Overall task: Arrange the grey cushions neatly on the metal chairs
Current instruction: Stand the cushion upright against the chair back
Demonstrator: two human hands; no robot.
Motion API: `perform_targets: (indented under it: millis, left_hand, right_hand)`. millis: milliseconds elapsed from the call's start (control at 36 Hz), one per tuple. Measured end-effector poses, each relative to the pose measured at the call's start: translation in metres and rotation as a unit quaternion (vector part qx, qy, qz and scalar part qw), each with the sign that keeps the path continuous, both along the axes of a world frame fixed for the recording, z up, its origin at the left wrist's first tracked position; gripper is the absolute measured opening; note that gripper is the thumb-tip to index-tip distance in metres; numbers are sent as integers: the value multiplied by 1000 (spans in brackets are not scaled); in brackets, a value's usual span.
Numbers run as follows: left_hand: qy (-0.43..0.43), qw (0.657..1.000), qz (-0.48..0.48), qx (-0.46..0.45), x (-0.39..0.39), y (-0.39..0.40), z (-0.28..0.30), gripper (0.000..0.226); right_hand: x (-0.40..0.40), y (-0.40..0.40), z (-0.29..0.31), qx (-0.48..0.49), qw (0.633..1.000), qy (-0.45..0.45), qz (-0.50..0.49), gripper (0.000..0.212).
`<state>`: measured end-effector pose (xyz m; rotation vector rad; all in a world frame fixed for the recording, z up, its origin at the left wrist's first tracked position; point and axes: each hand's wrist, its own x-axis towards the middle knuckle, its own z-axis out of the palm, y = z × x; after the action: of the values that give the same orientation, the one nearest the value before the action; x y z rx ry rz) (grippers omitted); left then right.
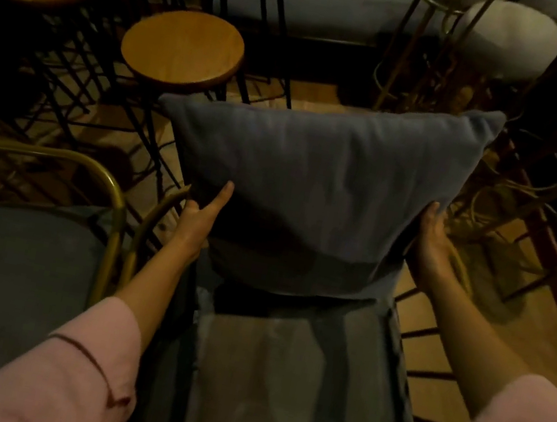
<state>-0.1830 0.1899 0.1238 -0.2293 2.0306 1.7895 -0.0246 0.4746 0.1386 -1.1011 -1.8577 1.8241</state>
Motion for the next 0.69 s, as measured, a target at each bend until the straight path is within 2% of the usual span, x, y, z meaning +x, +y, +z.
perform_targets:
  millis: [56, 139, 222, 361, 444, 528, 583, 694]
  left_hand:
    - [-45, 998, -28, 24, 2, -2, -22, 89]
    - [-88, 993, -70, 24, 1, -12, -60, 112]
    - [-102, 990, -91, -25, 0, -11, -79, 126]
    - [-115, 990, -57, -65, -5, 2, -82, 103]
    - [-77, 992, -49, -88, 3, 0, -78, 97]
    - [-44, 991, -75, -106, 15, -20, -76, 88]
    - [-13, 987, -87, -135, 25, -44, -73, 82]
    - [5, 981, -50, -188, 42, -108, -66, 75]
  right_hand:
    - [-2, 4, -23, -40, 999, -27, 14, 96]
    - [-2, 2, -56, -77, 994, -71, 10, 71]
    - [-2, 1, -83, -75, 993, -94, 4, 64]
    - [-10, 11, -97, -93, 986, -133, -26, 71]
    - [-9, 2, -98, -103, 980, -151, -72, 76]
    - [6, -21, -111, -58, 968, -223, -100, 78]
    - [19, -46, -122, -31, 964, -252, -83, 74]
    - [29, -121, -120, -58, 977, -203, 16, 49]
